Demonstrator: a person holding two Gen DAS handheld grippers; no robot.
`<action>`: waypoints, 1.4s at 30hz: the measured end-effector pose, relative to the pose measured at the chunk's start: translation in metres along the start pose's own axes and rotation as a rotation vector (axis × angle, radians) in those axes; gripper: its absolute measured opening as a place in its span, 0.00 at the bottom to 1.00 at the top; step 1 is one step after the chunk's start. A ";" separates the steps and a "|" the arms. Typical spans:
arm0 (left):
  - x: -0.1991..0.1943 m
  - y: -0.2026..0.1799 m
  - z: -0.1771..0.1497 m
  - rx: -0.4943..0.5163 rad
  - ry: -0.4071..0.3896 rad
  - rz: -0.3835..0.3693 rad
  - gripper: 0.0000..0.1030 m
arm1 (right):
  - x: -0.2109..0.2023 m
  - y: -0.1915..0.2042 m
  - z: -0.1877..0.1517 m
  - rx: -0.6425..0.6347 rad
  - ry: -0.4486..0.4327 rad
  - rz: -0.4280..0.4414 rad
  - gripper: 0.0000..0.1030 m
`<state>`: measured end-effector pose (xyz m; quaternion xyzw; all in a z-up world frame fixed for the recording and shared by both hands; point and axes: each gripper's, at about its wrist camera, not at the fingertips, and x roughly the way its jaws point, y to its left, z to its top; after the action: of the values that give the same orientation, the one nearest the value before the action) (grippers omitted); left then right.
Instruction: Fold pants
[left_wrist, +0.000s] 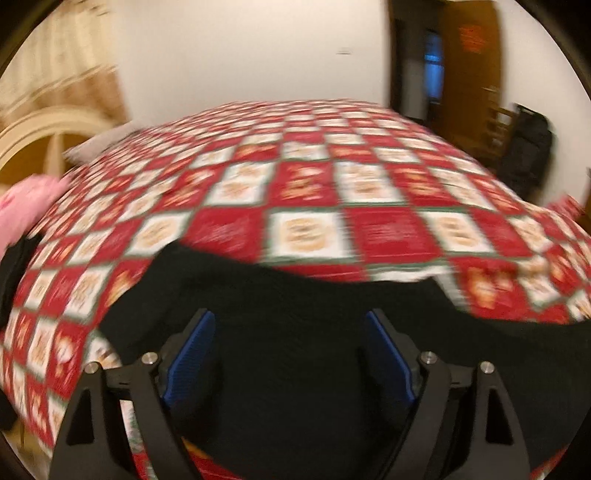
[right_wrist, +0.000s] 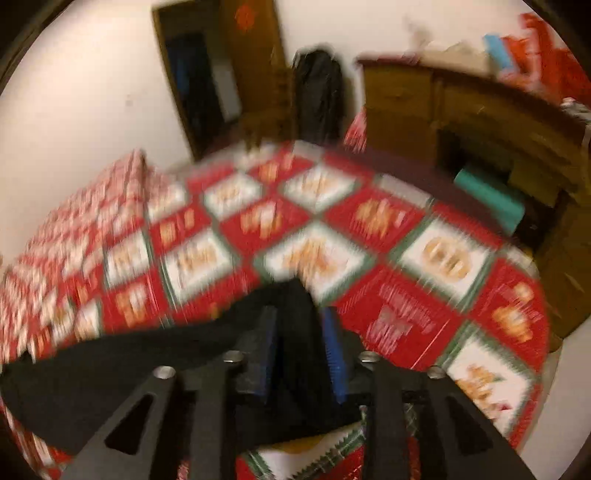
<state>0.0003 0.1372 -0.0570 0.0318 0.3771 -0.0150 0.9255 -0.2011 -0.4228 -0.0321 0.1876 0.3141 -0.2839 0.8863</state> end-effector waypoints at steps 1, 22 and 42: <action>-0.001 -0.008 0.002 0.015 0.006 -0.043 0.83 | -0.012 0.005 0.004 0.008 -0.057 0.002 0.64; 0.042 -0.064 -0.005 0.048 0.097 -0.037 0.97 | 0.067 0.310 -0.075 -1.002 0.278 0.477 0.07; 0.020 -0.074 0.011 -0.003 0.089 -0.063 0.94 | 0.023 0.190 -0.015 -0.523 0.141 0.458 0.03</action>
<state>0.0187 0.0629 -0.0665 0.0193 0.4186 -0.0420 0.9070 -0.0751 -0.2777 -0.0293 0.0390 0.3862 0.0257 0.9212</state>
